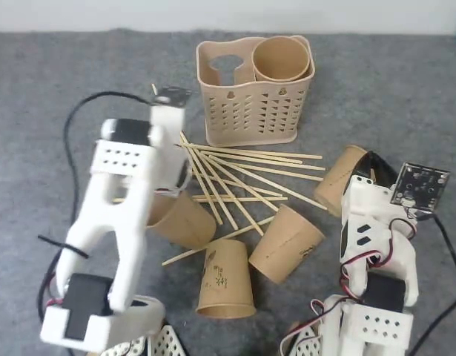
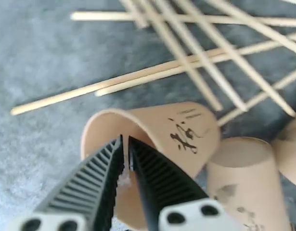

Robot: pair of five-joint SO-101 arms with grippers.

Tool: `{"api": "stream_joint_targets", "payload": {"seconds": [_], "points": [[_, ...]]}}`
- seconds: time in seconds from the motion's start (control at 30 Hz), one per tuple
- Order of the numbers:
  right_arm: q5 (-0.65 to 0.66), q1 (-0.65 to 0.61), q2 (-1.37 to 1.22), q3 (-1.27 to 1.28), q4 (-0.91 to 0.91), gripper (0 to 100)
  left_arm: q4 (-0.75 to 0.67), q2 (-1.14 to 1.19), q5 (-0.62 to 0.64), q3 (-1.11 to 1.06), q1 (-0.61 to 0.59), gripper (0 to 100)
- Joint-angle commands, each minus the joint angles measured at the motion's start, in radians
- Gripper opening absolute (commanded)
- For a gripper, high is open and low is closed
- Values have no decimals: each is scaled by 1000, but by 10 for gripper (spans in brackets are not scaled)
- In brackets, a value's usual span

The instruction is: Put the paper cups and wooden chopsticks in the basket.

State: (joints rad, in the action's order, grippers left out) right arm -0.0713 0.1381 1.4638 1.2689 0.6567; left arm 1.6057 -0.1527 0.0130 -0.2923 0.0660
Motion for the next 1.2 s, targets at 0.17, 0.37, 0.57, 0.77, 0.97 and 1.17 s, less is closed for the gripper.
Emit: {"api": "stream_joint_targets", "payload": {"seconds": [0.17, 0.37, 0.57, 0.77, 0.97, 1.17], "points": [[35, -2, 18, 26, -73, 8, 6, -20, 14, 48, 209, 12], [35, -2, 18, 35, -85, 8, 5, -20, -23, 31, 232, 12], [35, -4, 18, 35, -85, 8, 68, -21, -51, 107, 269, 13], [35, -7, 18, 37, -85, 8, 138, -21, -32, 266, 319, 80], [35, -7, 18, 37, -82, 8, 149, -38, -37, 386, 222, 144], [35, -7, 18, 37, -82, 8, 147, -48, -153, 366, 8, 145]]}}
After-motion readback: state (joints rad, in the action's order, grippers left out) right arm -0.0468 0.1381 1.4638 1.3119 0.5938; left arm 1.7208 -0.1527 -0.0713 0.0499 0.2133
